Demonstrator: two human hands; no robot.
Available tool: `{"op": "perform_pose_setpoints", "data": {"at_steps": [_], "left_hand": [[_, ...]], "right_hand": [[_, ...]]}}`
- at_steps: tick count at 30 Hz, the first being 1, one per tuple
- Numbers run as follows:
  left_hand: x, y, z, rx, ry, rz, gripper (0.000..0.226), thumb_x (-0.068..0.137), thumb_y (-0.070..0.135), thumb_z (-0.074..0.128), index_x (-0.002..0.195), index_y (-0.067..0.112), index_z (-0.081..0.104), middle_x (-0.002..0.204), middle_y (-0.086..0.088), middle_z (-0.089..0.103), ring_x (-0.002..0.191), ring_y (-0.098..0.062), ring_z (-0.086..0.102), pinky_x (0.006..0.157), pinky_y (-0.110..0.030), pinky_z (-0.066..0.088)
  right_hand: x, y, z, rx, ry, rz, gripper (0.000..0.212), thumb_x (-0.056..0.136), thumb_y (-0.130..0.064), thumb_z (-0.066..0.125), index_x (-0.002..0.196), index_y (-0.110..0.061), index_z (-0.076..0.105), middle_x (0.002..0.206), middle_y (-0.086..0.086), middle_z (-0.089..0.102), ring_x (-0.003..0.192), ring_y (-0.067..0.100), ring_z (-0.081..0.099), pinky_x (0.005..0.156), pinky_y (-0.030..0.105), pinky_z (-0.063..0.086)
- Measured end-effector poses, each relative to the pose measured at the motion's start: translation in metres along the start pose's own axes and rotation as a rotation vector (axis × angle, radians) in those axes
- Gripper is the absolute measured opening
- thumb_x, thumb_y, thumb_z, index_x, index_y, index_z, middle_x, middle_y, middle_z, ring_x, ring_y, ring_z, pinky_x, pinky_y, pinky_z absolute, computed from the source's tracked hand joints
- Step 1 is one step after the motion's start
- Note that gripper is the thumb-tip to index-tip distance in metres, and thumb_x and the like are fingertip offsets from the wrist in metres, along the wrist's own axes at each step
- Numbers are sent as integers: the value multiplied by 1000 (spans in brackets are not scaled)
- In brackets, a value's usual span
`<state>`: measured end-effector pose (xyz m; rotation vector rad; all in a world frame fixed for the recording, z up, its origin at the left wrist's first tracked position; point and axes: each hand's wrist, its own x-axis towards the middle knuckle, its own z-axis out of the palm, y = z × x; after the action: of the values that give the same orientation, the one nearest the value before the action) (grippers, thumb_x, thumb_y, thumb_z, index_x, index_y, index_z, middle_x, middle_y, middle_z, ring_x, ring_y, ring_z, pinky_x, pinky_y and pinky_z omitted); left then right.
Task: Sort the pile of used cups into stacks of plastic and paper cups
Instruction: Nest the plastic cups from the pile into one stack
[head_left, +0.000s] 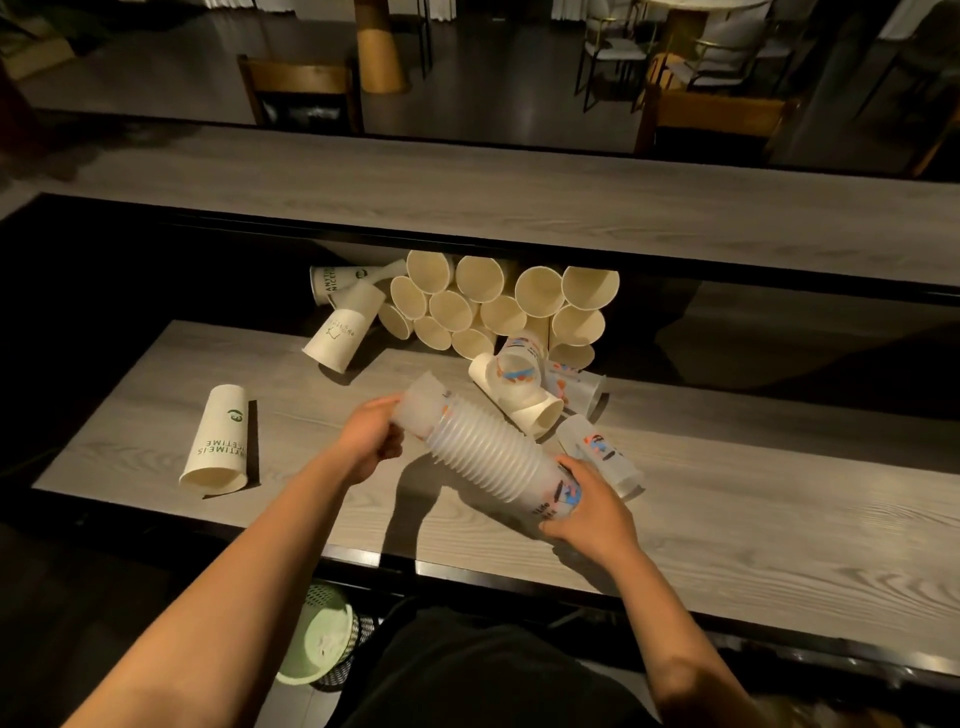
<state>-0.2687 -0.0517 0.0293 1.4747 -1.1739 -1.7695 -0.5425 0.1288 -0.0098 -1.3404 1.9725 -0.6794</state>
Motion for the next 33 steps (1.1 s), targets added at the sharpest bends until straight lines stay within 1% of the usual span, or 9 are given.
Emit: {"op": "perform_pose_setpoints", "data": {"at_steps": [2, 4, 10, 14, 17, 21, 24, 28, 33], "left_hand": [[2, 4, 18, 149, -47, 39, 28, 100, 20, 52, 113, 29, 75, 66, 1, 58, 55, -11, 40, 52, -26, 36], [5, 9, 36, 146, -60, 72, 29, 98, 24, 55, 120, 34, 73, 68, 3, 59, 57, -11, 41, 53, -25, 37], [20, 32, 69, -35, -34, 66, 39, 102, 47, 45, 101, 21, 74, 72, -2, 59, 63, -16, 51, 61, -31, 45], [34, 31, 86, 107, 150, 139, 24, 102, 26, 42, 102, 19, 64, 98, -3, 68, 94, -24, 62, 74, -32, 50], [45, 27, 96, 365, -32, 197, 26, 95, 14, 51, 111, 25, 68, 112, -3, 68, 106, -24, 63, 77, -32, 52], [59, 24, 106, 592, -175, 154, 59, 93, 14, 62, 149, 23, 47, 162, 2, 31, 145, -27, 35, 115, -50, 38], [62, 20, 112, 564, -201, 194, 64, 94, 19, 62, 153, 28, 38, 158, 4, 37, 141, -23, 38, 114, -48, 37], [53, 8, 116, 242, 68, 278, 49, 96, 18, 61, 142, 30, 50, 133, 7, 57, 125, -19, 53, 103, -36, 44], [42, -3, 106, -107, 454, 149, 47, 93, 4, 67, 138, 14, 59, 134, -8, 62, 121, -26, 60, 105, -43, 50]], "right_hand": [[2, -2, 0, 26, 13, -6, 89, 58, -34, 87, 137, -42, 47, 119, -22, 54, 105, 6, 57, 81, 28, 48], [4, -3, -3, 58, 51, 2, 92, 58, -34, 88, 140, -38, 47, 119, -23, 51, 105, 4, 54, 83, 26, 45], [10, -7, -15, 172, 129, 11, 84, 53, -35, 87, 130, -41, 53, 116, -20, 60, 98, 1, 62, 78, 25, 52], [11, -8, -23, 223, 156, 22, 82, 47, -37, 85, 124, -42, 56, 111, -18, 64, 92, -3, 64, 73, 21, 51], [10, -3, -30, 234, 193, 37, 78, 46, -35, 85, 112, -61, 53, 110, -20, 65, 91, -6, 64, 68, 15, 51], [9, 7, -36, 263, 205, 80, 82, 47, -26, 88, 109, -66, 52, 110, -18, 66, 91, -6, 65, 63, 13, 54], [8, 12, -41, 260, 210, 107, 83, 46, -30, 87, 106, -72, 49, 107, -27, 63, 92, -9, 63, 62, 15, 53], [9, 18, -44, 239, 210, 137, 84, 44, -36, 87, 107, -73, 47, 109, -28, 61, 96, -13, 59, 67, 13, 50], [12, 24, -42, 209, 189, 142, 86, 44, -36, 89, 111, -72, 47, 110, -28, 61, 95, -14, 60, 61, 10, 51]]}}
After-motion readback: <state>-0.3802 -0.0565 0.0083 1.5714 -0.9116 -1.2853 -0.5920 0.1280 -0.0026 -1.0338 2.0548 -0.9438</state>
